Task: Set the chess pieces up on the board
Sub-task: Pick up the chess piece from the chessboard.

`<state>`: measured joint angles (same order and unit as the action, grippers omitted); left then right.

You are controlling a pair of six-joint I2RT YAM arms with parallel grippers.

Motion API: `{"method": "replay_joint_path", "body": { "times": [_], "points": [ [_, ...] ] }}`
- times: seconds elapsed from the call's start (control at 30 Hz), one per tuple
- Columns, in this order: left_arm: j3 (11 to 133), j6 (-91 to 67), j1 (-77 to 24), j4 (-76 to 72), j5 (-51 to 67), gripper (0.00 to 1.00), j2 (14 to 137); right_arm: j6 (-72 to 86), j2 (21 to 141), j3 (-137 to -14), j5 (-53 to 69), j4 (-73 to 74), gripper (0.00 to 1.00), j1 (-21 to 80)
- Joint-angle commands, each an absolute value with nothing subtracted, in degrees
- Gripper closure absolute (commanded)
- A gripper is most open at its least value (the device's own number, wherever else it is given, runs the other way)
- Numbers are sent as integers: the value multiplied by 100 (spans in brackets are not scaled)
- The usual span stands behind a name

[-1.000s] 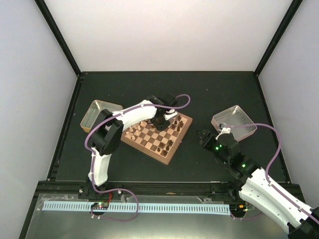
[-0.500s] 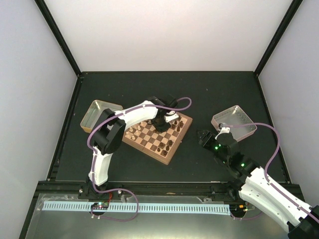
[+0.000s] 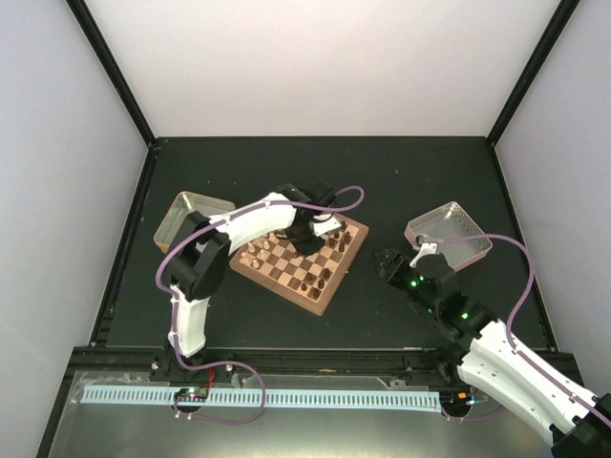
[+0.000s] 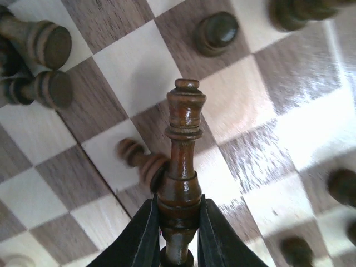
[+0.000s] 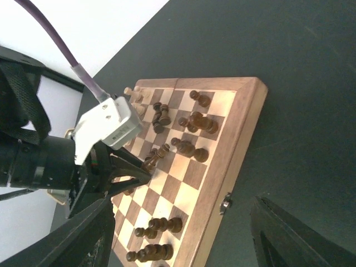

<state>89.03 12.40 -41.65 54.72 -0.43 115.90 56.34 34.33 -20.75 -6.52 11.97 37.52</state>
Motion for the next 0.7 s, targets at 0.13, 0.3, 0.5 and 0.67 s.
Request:
{"method": "replay_joint_path", "body": {
  "times": [0.13, 0.3, 0.5, 0.67],
  "points": [
    [8530, 1338, -4020, 5425, 1221, 96, 10082, 4942, 3407, -2452, 496, 549, 32, 3743],
    [8270, 1448, -4017, 5135, 2262, 96, 9273, 4501, 3701, -2990, 1395, 517, 31, 3743],
    [7986, 1466, -4017, 4751, 2859, 94, 8462, 4631, 4209, -3405, 2069, 277, 31, 3737],
    [7970, 1128, -4009, 4408, 3311, 93, 8102, 5194, 4332, -3090, 2058, -849, 33, 3736]
  ]
}}
